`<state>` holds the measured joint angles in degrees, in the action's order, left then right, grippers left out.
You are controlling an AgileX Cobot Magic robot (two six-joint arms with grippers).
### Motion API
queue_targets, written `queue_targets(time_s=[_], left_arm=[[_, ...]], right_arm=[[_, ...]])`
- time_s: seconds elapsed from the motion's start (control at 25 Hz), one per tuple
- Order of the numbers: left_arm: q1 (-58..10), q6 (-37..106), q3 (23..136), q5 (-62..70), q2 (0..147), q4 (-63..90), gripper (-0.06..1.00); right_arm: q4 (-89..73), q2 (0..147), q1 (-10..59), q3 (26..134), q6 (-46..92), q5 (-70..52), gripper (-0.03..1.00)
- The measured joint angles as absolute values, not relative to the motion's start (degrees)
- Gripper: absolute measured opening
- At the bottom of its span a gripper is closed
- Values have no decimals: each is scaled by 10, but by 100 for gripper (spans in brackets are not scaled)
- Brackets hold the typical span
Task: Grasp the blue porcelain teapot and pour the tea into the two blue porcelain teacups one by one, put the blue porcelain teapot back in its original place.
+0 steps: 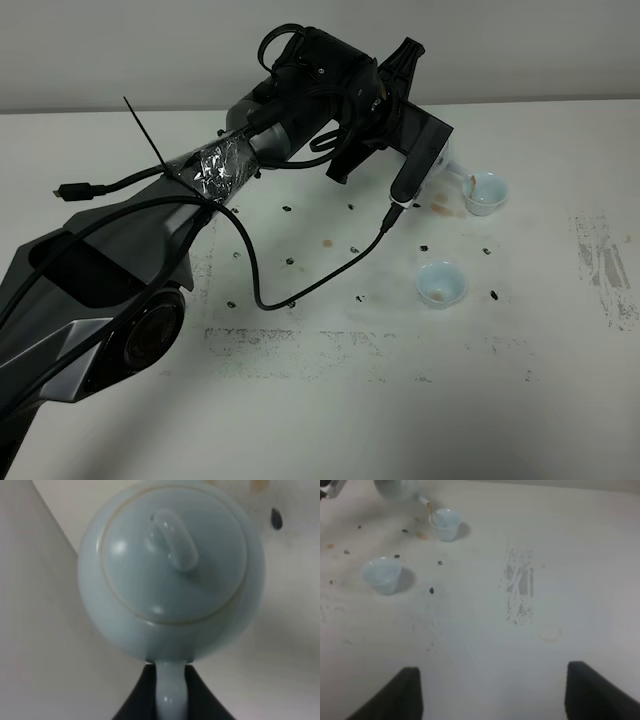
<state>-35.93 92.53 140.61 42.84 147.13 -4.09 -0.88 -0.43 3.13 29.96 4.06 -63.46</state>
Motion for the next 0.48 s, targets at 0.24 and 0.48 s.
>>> queue_targets(time_s=[0.24, 0.48], left_arm=[[-359, 925, 1406, 428, 1471, -50, 0], [-359, 921, 1406, 427, 1471, -62, 0]], right_arm=[[-9, -4, 31, 300, 41, -635, 58], [-9, -4, 31, 300, 41, -635, 58]])
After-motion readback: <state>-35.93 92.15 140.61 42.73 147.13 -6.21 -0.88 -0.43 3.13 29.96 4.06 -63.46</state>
